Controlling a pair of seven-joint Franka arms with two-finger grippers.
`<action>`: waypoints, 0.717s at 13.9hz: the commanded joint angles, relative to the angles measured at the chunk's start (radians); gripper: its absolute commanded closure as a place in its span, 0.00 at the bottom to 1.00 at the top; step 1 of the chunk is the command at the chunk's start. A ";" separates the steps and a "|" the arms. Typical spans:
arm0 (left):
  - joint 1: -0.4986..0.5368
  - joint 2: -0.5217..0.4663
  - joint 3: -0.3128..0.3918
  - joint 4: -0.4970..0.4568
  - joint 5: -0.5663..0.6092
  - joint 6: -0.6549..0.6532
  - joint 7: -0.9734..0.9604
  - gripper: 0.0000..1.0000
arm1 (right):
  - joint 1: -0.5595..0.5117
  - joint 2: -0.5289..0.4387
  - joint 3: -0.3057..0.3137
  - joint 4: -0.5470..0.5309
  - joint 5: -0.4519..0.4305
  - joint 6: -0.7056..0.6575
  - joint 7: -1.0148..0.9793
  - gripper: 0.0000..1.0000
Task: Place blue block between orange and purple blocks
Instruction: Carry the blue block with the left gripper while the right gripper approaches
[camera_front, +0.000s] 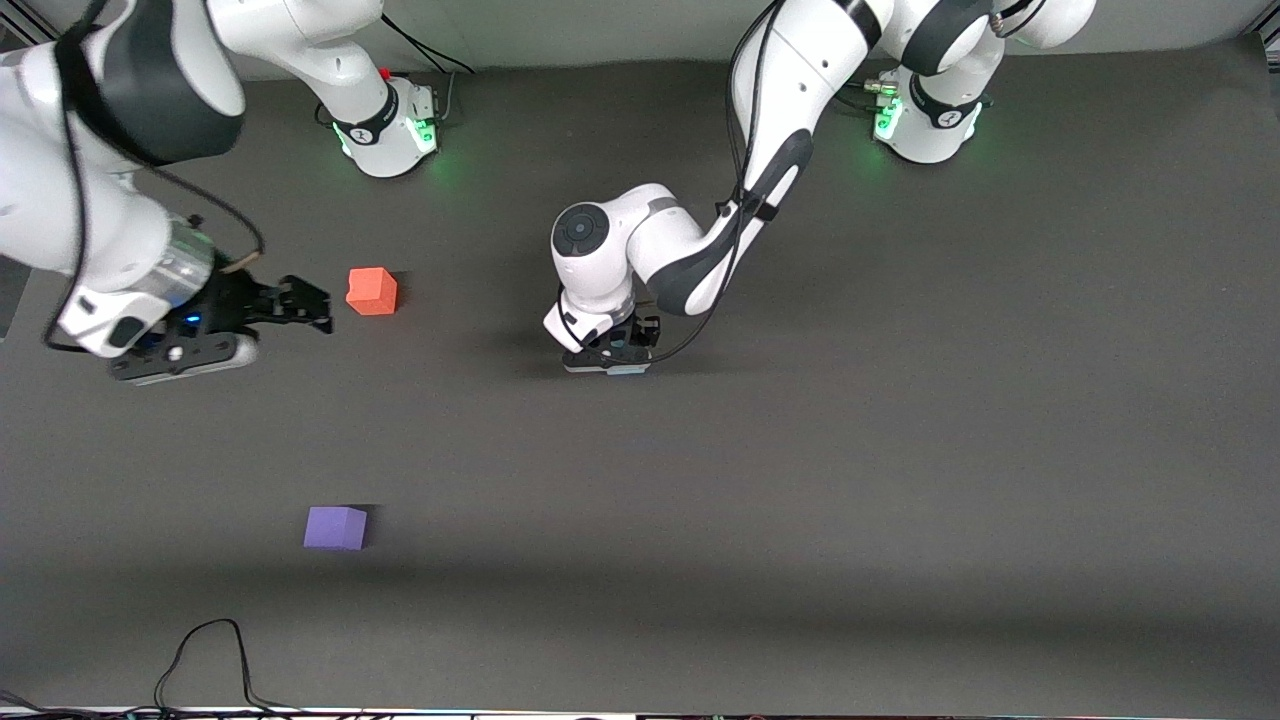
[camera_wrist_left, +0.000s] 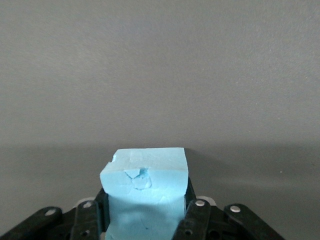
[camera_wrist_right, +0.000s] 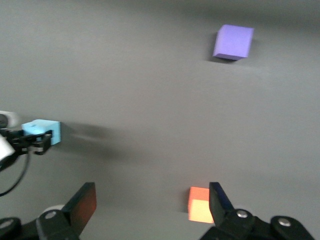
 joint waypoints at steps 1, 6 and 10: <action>-0.015 0.027 0.017 0.037 0.017 0.014 -0.015 0.26 | 0.072 -0.002 -0.006 -0.017 0.009 0.033 0.093 0.00; 0.031 -0.026 0.011 0.040 0.008 -0.020 0.011 0.00 | 0.115 0.030 0.009 -0.005 0.010 0.073 0.152 0.00; 0.162 -0.143 -0.045 0.034 -0.096 -0.150 0.162 0.00 | 0.170 0.059 0.011 0.030 0.040 0.073 0.219 0.00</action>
